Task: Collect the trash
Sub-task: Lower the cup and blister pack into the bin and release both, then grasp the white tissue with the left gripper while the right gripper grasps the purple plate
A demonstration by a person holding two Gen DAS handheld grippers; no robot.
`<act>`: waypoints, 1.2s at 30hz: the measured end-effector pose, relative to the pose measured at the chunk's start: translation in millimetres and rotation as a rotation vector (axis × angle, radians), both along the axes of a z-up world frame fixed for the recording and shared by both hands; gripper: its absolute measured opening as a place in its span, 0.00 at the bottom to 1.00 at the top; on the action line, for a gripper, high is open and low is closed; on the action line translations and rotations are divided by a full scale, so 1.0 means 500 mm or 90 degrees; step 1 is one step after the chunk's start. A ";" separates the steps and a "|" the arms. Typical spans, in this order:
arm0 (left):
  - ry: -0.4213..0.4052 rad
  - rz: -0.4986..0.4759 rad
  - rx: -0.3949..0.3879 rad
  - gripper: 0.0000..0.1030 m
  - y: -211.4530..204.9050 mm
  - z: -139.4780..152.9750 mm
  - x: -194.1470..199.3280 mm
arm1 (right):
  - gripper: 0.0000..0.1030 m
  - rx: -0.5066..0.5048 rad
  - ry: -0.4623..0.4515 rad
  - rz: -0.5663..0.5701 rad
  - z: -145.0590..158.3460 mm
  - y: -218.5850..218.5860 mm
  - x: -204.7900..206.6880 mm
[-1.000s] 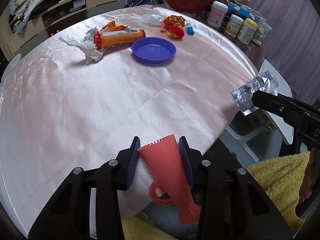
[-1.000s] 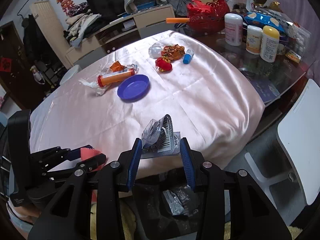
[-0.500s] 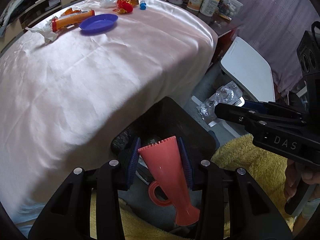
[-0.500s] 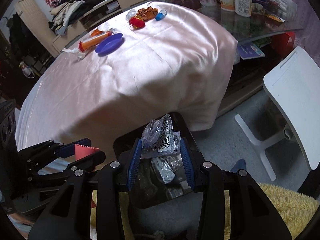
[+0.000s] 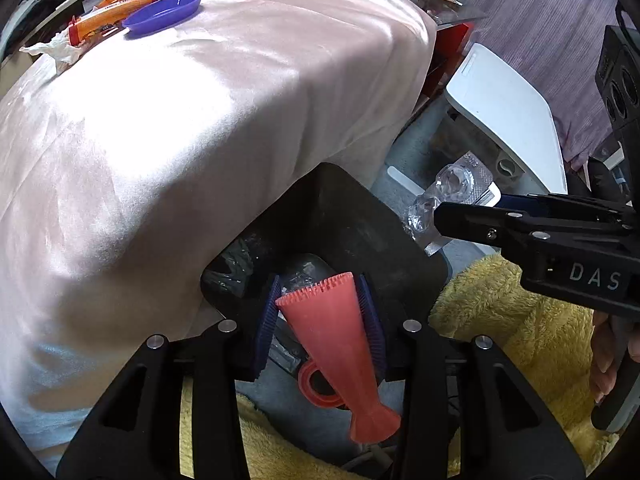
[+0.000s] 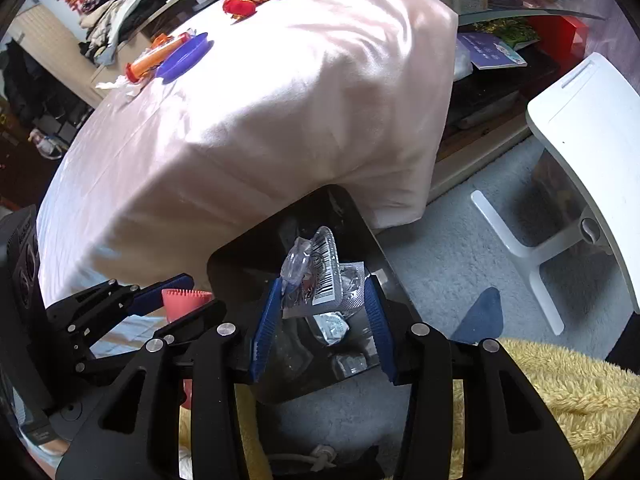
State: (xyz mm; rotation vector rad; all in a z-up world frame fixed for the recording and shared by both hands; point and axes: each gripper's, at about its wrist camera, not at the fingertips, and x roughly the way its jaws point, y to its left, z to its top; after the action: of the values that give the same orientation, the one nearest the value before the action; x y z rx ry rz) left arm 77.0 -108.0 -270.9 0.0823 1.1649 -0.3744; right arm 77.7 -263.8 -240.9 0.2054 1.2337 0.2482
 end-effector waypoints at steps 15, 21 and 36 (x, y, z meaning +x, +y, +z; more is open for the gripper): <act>-0.014 0.031 0.014 0.67 0.047 0.045 -0.003 | 0.68 0.008 -0.009 -0.020 0.024 -0.015 0.019; -0.032 0.065 -0.026 0.84 0.115 0.112 -0.013 | 0.80 0.018 -0.057 -0.030 0.084 -0.015 0.023; -0.126 0.191 0.032 0.89 0.320 0.241 0.070 | 0.90 0.027 -0.168 0.072 0.165 0.134 0.133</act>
State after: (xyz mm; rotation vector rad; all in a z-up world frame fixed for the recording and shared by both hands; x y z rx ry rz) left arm 111.9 52.1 -150.3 -0.0122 0.9729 -0.0687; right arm 144.4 -196.8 -158.7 0.1346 0.9805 0.3873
